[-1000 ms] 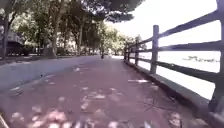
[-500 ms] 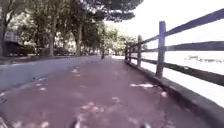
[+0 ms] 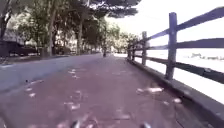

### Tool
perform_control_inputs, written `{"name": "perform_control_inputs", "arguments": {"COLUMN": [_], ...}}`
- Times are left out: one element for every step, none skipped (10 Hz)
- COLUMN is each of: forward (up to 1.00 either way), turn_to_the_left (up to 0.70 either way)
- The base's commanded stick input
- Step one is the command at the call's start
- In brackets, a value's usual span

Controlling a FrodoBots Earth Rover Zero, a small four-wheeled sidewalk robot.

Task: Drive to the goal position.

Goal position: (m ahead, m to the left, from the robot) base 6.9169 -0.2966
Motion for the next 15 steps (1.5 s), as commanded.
{"name": "perform_control_inputs", "arguments": {"forward": [0.7,0.7,0.7,0.7,0.7,0.7,0.7,0.7,0.7,0.7,0.7,0.7,0.7,0.7,0.7], "turn_to_the_left": [0.0,0.0,0.0,0.0,0.0,0.0,-0.2,-0.35,-0.22,-0.03,0.0,0.0,0.0,0.0,0.0]}}
